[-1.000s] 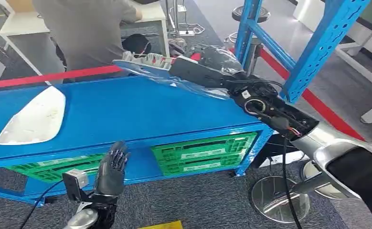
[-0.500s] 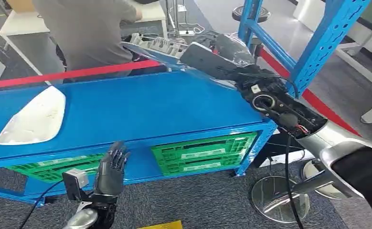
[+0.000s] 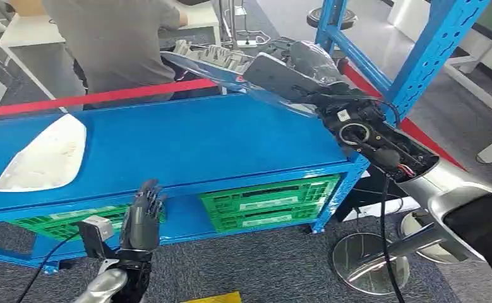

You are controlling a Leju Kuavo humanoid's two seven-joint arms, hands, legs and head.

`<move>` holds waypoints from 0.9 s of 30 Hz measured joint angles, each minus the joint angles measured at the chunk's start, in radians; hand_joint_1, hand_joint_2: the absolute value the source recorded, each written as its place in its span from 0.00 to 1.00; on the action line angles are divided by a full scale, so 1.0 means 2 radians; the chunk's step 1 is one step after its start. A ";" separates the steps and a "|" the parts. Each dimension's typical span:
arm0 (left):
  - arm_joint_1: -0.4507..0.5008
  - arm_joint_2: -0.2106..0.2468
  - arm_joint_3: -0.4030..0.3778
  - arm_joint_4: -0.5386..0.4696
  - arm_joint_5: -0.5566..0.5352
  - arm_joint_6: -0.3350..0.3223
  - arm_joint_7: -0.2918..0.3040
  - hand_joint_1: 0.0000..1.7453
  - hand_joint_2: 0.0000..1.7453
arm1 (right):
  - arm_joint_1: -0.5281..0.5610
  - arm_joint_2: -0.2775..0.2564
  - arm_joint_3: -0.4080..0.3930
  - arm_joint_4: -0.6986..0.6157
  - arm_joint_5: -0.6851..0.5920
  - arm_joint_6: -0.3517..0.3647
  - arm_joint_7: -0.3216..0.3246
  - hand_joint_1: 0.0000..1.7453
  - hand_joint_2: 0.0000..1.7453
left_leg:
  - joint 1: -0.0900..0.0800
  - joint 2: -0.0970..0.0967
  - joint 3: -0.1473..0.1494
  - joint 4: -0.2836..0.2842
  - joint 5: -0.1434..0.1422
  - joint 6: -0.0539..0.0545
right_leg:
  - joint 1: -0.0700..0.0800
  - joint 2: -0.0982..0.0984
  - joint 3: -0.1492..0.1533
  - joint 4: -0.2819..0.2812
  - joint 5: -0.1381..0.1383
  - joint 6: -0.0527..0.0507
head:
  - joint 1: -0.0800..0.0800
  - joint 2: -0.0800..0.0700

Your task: Take the parts from the cabinet and place them on the table.

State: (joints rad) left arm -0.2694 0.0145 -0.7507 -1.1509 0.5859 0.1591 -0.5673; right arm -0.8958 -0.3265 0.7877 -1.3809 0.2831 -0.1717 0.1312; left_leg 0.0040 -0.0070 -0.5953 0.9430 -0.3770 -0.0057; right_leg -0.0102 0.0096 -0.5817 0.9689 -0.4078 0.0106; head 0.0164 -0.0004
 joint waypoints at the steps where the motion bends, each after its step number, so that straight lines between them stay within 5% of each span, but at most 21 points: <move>1: 0.000 0.000 0.000 0.000 -0.001 0.002 -0.005 0.00 1.00 | 0.000 0.000 0.000 0.000 0.000 0.000 -0.001 1.00 1.00 | 0.000 0.000 0.000 0.000 0.000 0.000 | 0.000 0.000 0.000 0.000 0.000 0.000 | 0.000 0.000; 27: 0.016 0.001 0.000 -0.009 -0.003 0.016 -0.022 0.00 1.00 | 0.007 0.000 0.002 0.000 0.000 0.001 -0.012 1.00 1.00 | 0.000 0.000 -0.001 0.000 0.000 0.000 | 0.000 0.000 0.000 0.000 0.000 0.000 | 0.000 0.000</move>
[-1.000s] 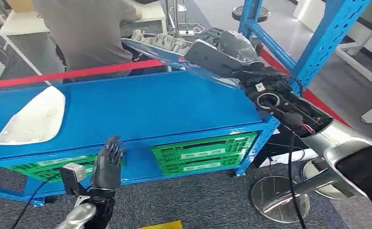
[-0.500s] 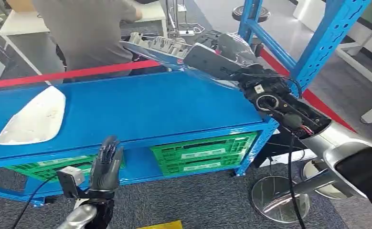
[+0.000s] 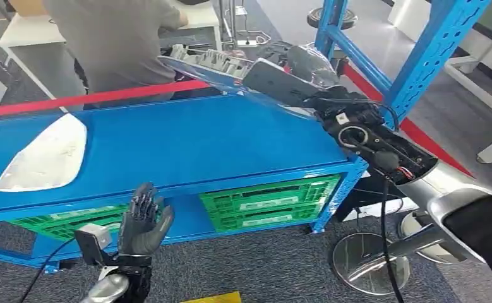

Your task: Take the parts from the cabinet and place them on the table.

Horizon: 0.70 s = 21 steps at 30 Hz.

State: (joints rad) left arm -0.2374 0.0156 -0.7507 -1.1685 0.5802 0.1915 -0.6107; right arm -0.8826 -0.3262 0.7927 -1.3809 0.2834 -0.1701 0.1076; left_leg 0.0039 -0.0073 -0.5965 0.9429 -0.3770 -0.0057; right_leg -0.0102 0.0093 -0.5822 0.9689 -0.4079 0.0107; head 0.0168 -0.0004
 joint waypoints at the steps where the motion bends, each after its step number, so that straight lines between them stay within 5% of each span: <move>1: 0.000 0.000 0.000 0.000 0.000 0.000 0.000 0.00 1.00 | 0.000 0.000 0.000 0.000 0.000 0.000 0.000 1.00 1.00 | 0.000 0.000 0.000 0.000 0.000 0.000 | 0.000 0.000 0.000 0.000 0.000 0.000 | 0.000 0.000; 21: 0.003 0.000 0.000 0.000 0.002 0.004 0.000 0.00 1.00 | 0.005 0.004 0.000 0.000 -0.008 -0.014 -0.020 1.00 1.00 | 0.000 0.000 0.000 0.000 0.000 0.000 | 0.000 0.000 0.000 0.000 0.000 0.000 | 0.000 0.000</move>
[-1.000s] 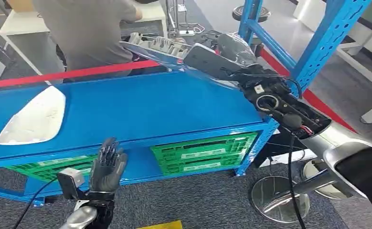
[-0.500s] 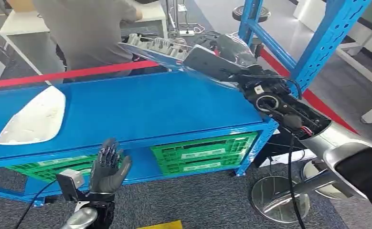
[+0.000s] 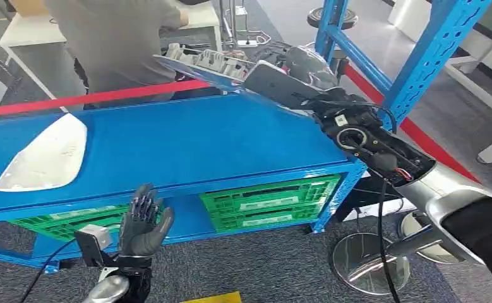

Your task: Take the parts from the cabinet and place them on the table.

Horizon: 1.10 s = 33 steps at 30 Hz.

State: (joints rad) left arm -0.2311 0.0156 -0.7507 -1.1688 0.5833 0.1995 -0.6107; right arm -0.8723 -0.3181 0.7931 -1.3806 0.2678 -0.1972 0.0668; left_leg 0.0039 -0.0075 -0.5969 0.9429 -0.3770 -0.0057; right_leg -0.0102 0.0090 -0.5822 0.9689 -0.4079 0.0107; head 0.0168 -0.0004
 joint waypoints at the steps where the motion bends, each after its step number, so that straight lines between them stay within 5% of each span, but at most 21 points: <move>1: 0.000 0.000 0.000 0.000 0.000 0.000 0.000 0.00 1.00 | 0.000 0.000 0.000 0.000 0.000 0.000 0.000 1.00 1.00 | 0.000 0.000 0.000 0.000 0.000 0.000 | 0.000 0.000 0.000 0.000 0.000 0.000 | 0.000 0.000; 11: 0.002 0.000 0.000 0.000 0.000 -0.006 0.000 0.00 1.00 | 0.005 0.001 0.000 0.000 -0.001 -0.012 -0.007 1.00 1.00 | 0.000 0.000 -0.001 0.001 -0.001 0.000 | -0.001 0.000 0.000 0.000 0.000 0.000 | 0.000 0.000; 20: 0.002 0.000 0.001 -0.001 -0.001 -0.006 0.000 0.00 1.00 | 0.016 0.001 0.000 -0.005 0.001 -0.014 -0.007 1.00 1.00 | 0.002 -0.001 0.002 -0.004 0.000 0.014 | 0.002 -0.002 0.003 -0.005 0.000 0.011 | -0.002 0.000; 22: 0.001 0.000 0.001 -0.002 -0.002 -0.006 -0.002 0.00 1.00 | 0.016 -0.001 -0.001 -0.006 0.001 -0.015 -0.006 1.00 1.00 | 0.005 -0.002 0.010 -0.015 0.005 0.016 | -0.001 -0.002 -0.011 0.032 -0.026 0.012 | 0.004 0.000; 24: 0.003 -0.001 0.001 -0.003 -0.002 -0.005 -0.002 0.00 1.00 | 0.018 -0.001 0.000 -0.009 0.001 -0.015 -0.006 1.00 1.00 | 0.007 -0.005 0.010 -0.015 0.005 0.017 | -0.004 -0.002 -0.047 0.112 -0.062 0.018 | 0.008 0.000; 26: 0.006 0.000 0.001 -0.003 -0.002 -0.004 -0.002 0.00 1.00 | 0.021 -0.001 0.000 -0.010 0.001 -0.015 -0.003 1.00 1.00 | 0.009 -0.013 0.010 -0.014 0.004 0.015 | -0.010 -0.002 -0.068 0.154 -0.070 0.025 | 0.010 0.000; 27: 0.006 0.000 0.001 -0.003 -0.002 -0.004 -0.002 0.00 1.00 | 0.022 -0.002 0.000 -0.010 0.001 -0.014 -0.002 1.00 1.00 | 0.011 -0.019 0.010 -0.012 0.003 0.012 | -0.014 -0.002 -0.060 0.136 -0.055 0.029 | 0.011 0.000; 29: 0.006 -0.001 0.001 -0.003 -0.002 -0.001 -0.001 0.00 1.00 | 0.023 -0.002 0.000 -0.011 0.001 -0.013 0.001 1.00 1.00 | 0.019 -0.030 0.009 -0.002 -0.002 0.003 | -0.022 0.001 -0.017 0.050 -0.009 0.038 | 0.014 0.000; 30: 0.006 0.000 0.001 -0.003 -0.001 0.000 -0.001 0.00 1.00 | 0.025 -0.002 0.000 -0.012 0.002 -0.012 0.002 1.00 1.00 | 0.020 -0.034 0.005 0.006 -0.006 -0.003 | -0.029 0.018 0.001 0.010 -0.002 0.045 | 0.017 0.000; 31: 0.006 0.000 0.001 -0.004 -0.001 0.000 -0.001 0.00 1.00 | 0.025 -0.002 0.000 -0.013 0.003 -0.011 0.002 1.00 1.00 | 0.018 -0.039 -0.001 0.011 -0.008 -0.008 | -0.023 0.032 0.005 0.010 -0.013 0.043 | 0.021 0.000; 32: 0.007 0.000 0.001 -0.004 0.000 0.000 0.000 0.00 1.00 | 0.027 -0.004 -0.001 -0.015 0.004 -0.011 0.002 1.00 1.00 | 0.018 -0.044 -0.005 0.013 -0.005 -0.011 | -0.024 0.024 0.001 0.013 -0.011 0.032 | 0.019 0.000; 33: 0.007 0.000 0.001 -0.006 0.000 0.000 0.001 0.00 1.00 | 0.028 -0.004 -0.001 -0.016 0.006 -0.010 0.003 1.00 1.00 | 0.020 -0.047 -0.006 0.010 -0.003 -0.014 | -0.022 0.020 -0.002 0.014 -0.011 0.027 | 0.014 0.000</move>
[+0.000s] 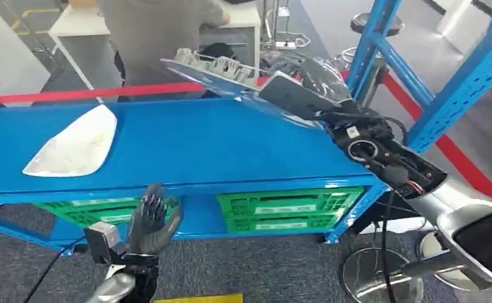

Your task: Take the parts from the cabinet and place them on the table.

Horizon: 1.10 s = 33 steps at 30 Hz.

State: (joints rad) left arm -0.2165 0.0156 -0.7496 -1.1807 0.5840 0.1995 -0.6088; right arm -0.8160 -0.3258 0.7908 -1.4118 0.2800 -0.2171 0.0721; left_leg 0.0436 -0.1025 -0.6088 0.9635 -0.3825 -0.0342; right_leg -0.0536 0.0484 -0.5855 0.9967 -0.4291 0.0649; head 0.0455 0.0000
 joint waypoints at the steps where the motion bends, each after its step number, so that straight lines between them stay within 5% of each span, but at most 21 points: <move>1: 0.000 0.000 0.000 0.000 0.000 0.000 0.000 0.00 1.00 | 0.000 0.000 0.000 0.000 0.001 0.001 0.000 1.00 1.00 | 0.001 -0.005 -0.001 -0.006 0.003 -0.003 | 0.003 -0.005 -0.001 0.003 0.000 -0.004 | -0.002 0.000; 2: 0.001 0.000 0.000 0.000 0.000 0.000 0.000 0.00 1.00 | 0.000 0.000 0.000 -0.002 0.002 0.001 0.000 1.00 1.00 | 0.002 -0.008 -0.003 -0.005 0.004 -0.006 | -0.001 -0.011 0.000 0.001 0.002 -0.010 | -0.003 0.000; 4: -0.001 0.001 0.000 -0.001 0.000 -0.001 0.000 0.00 1.00 | -0.001 0.000 -0.001 -0.003 0.002 0.002 -0.001 1.00 1.00 | -0.003 0.039 -0.017 0.029 -0.015 -0.005 | 0.002 -0.021 0.000 0.000 0.003 -0.018 | -0.014 0.000; 6: -0.003 0.000 0.000 -0.001 0.001 -0.002 0.000 0.00 1.00 | 0.000 0.000 0.000 -0.003 0.002 0.003 -0.001 1.00 1.00 | -0.004 0.048 -0.061 0.116 -0.054 -0.004 | 0.007 -0.031 -0.001 0.000 0.002 -0.022 | -0.019 0.000; 8: -0.003 0.000 0.000 -0.001 0.001 -0.004 0.000 0.00 1.00 | 0.002 0.000 0.000 -0.003 0.002 0.003 -0.001 1.00 1.00 | -0.006 0.048 -0.090 0.172 -0.069 0.000 | 0.011 -0.043 -0.002 0.000 0.001 -0.024 | -0.020 0.000; 9: -0.003 0.001 0.000 -0.001 0.001 -0.005 0.000 0.00 1.00 | 0.002 0.000 0.000 -0.003 0.002 0.003 -0.001 1.00 1.00 | -0.007 0.048 -0.087 0.163 -0.060 0.003 | 0.013 -0.048 -0.001 0.000 0.001 -0.024 | -0.021 0.000; 11: -0.003 0.001 0.000 -0.001 0.001 -0.005 0.000 0.00 1.00 | 0.002 0.000 0.000 -0.003 0.002 0.003 -0.001 1.00 1.00 | -0.013 0.053 -0.045 0.084 -0.022 0.015 | 0.018 -0.060 0.001 0.000 0.000 -0.026 | -0.021 0.000; 12: -0.004 0.000 0.000 -0.001 0.001 -0.005 0.000 0.00 1.00 | 0.001 0.000 -0.001 -0.004 0.002 0.003 -0.001 1.00 1.00 | -0.020 0.071 -0.016 0.032 -0.004 0.024 | 0.019 -0.065 0.003 0.000 -0.001 -0.026 | -0.021 0.000; 13: -0.006 0.000 0.000 -0.001 0.001 -0.005 0.000 0.00 1.00 | 0.001 0.000 -0.001 -0.004 0.002 0.003 -0.001 1.00 1.00 | -0.028 0.093 -0.008 0.011 -0.007 0.030 | 0.023 -0.069 0.003 0.000 -0.002 -0.024 | -0.021 0.000; 17: -0.008 0.000 0.000 -0.001 0.001 -0.005 0.000 0.00 1.00 | 0.000 0.000 -0.001 -0.007 0.002 0.003 -0.002 1.00 1.00 | -0.030 0.064 -0.010 0.004 -0.001 0.031 | 0.023 -0.090 0.008 -0.005 -0.005 -0.015 | -0.019 0.000; 18: -0.007 -0.001 0.000 -0.001 0.001 -0.005 0.000 0.00 1.00 | 0.000 -0.001 -0.001 -0.008 0.002 0.003 -0.002 1.00 1.00 | -0.023 0.059 -0.003 -0.004 0.004 0.032 | 0.020 -0.082 0.007 -0.002 -0.009 -0.012 | -0.018 0.000; 20: -0.010 -0.001 0.000 -0.001 0.001 -0.006 -0.001 0.00 1.00 | 0.001 -0.003 -0.001 -0.009 0.002 0.004 -0.002 1.00 1.00 | -0.022 0.049 -0.001 -0.008 0.006 0.037 | 0.017 -0.039 -0.012 0.047 -0.038 -0.010 | -0.012 0.000; 22: -0.009 -0.004 0.000 -0.001 0.001 -0.006 0.000 0.00 1.00 | 0.004 -0.004 -0.001 -0.010 0.002 0.004 -0.002 1.00 1.00 | -0.022 0.035 -0.001 -0.008 0.006 0.037 | 0.017 -0.027 -0.051 0.130 -0.074 -0.006 | -0.006 0.000; 23: -0.009 -0.004 0.000 -0.001 0.001 -0.006 0.000 0.00 1.00 | 0.006 -0.004 -0.001 -0.010 0.002 0.004 -0.002 1.00 1.00 | -0.022 0.026 -0.001 -0.008 0.006 0.037 | 0.017 -0.027 -0.064 0.153 -0.077 -0.005 | -0.006 0.000; 24: -0.008 -0.004 0.000 -0.001 0.001 -0.006 0.000 0.00 1.00 | 0.007 -0.005 -0.001 -0.010 0.002 0.004 -0.002 1.00 1.00 | -0.022 0.018 -0.001 -0.007 0.006 0.037 | 0.017 -0.026 -0.065 0.148 -0.067 -0.004 | -0.004 0.000; 26: -0.008 -0.004 0.000 -0.001 0.001 -0.006 0.000 0.00 1.00 | 0.007 -0.005 -0.001 -0.010 0.002 0.005 -0.002 1.00 1.00 | -0.020 0.001 -0.001 -0.004 0.005 0.036 | 0.016 -0.023 -0.037 0.081 -0.024 -0.005 | -0.001 0.000; 27: -0.008 -0.005 0.000 -0.001 0.001 -0.007 0.000 0.00 1.00 | 0.007 -0.005 -0.001 -0.011 0.002 0.005 -0.002 1.00 1.00 | -0.020 -0.007 -0.001 -0.001 0.004 0.033 | 0.013 -0.010 -0.015 0.031 0.002 -0.005 | 0.000 0.000; 28: -0.009 -0.005 0.000 -0.001 0.001 -0.008 0.000 0.00 1.00 | 0.007 -0.005 -0.001 -0.011 0.002 0.005 -0.002 1.00 1.00 | -0.018 -0.013 -0.004 0.001 0.002 0.031 | 0.009 0.025 -0.002 0.003 0.003 -0.006 | 0.002 0.000; 29: -0.010 -0.004 0.000 -0.001 0.002 -0.008 0.000 0.00 1.00 | 0.007 -0.005 -0.001 -0.011 0.002 0.005 -0.003 1.00 1.00 | -0.020 -0.020 -0.010 0.007 0.003 0.027 | 0.007 0.034 0.000 -0.008 0.001 -0.006 | 0.000 0.000; 32: -0.008 -0.004 0.000 -0.001 0.003 -0.010 -0.001 0.00 1.00 | 0.008 -0.005 0.000 -0.012 0.002 0.004 -0.004 1.00 1.00 | -0.013 -0.042 -0.015 -0.001 0.010 0.015 | 0.013 0.014 0.001 -0.006 0.001 -0.014 | 0.002 0.000; 33: -0.009 -0.003 0.000 -0.001 0.003 -0.010 -0.001 0.00 1.00 | 0.007 -0.003 0.000 -0.013 0.002 0.004 -0.004 1.00 1.00 | -0.016 -0.042 -0.016 0.000 0.009 0.015 | 0.006 0.005 0.007 -0.012 0.004 -0.018 | 0.002 0.000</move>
State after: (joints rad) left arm -0.2341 0.0096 -0.7496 -1.1818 0.5905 0.1801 -0.6104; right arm -0.8026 -0.3323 0.7904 -1.4374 0.2846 -0.2087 0.0634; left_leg 0.0122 -0.1857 -0.6403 0.9629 -0.3643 -0.0051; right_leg -0.0406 0.0576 -0.5721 0.9721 -0.4209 0.0295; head 0.0488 -0.0004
